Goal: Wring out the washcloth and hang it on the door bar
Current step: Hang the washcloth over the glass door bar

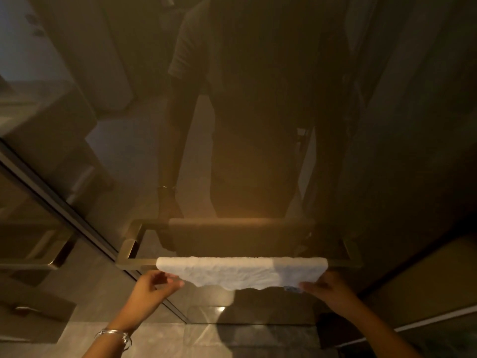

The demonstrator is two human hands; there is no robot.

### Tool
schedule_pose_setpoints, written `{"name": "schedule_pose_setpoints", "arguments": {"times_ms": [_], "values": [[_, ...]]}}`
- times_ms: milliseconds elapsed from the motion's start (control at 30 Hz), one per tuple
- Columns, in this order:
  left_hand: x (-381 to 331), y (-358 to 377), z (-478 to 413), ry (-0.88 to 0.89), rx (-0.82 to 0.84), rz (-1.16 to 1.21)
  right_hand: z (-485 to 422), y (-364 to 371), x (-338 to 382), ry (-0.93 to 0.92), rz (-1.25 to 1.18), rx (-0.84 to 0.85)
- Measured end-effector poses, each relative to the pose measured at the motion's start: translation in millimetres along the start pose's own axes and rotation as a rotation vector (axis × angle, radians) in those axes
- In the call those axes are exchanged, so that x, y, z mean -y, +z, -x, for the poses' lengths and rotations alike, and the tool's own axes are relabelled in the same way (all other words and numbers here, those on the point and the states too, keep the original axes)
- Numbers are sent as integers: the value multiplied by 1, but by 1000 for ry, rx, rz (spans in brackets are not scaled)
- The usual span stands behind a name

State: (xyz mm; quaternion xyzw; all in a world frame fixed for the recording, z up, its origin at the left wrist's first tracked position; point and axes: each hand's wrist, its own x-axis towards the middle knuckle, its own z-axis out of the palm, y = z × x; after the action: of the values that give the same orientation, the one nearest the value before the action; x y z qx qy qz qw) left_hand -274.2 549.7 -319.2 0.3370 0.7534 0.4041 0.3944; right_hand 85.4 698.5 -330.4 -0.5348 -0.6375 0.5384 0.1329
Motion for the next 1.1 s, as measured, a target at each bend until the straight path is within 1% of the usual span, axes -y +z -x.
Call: {"name": "schedule_pose_setpoints", "arguments": {"times_ms": [33,67,100,200,300,400,500,567,633,933,1000,1100], "values": [[-1,1,1,-9,5,7,-2,-1,-4,28,-2,2],[0,2,1,-9,0,20,-2,-1,-6,8,37,18],[-1,3,2,1,-15,24,-3,2,-7,-12,18,27],[-1,4,1,69,-49,-19,2,9,-8,-25,-19,44],[7,2,-3,46,-54,-81,6,14,-11,-4,42,98],[15,0,-9,-17,-13,-167,7,15,-14,-5,76,129],[13,3,-10,15,6,-163,1,25,-14,36,117,77],[11,5,-10,35,13,-141,-4,32,-17,40,182,17],[9,6,-10,42,-4,-143,-5,35,-17,24,178,-25],[15,8,-4,10,-52,-125,-4,27,-18,-17,88,-14],[17,9,-4,6,-62,-144,-5,27,-21,-9,60,-28],[18,10,-5,8,-81,-201,-6,31,-25,-7,90,-73]]}}
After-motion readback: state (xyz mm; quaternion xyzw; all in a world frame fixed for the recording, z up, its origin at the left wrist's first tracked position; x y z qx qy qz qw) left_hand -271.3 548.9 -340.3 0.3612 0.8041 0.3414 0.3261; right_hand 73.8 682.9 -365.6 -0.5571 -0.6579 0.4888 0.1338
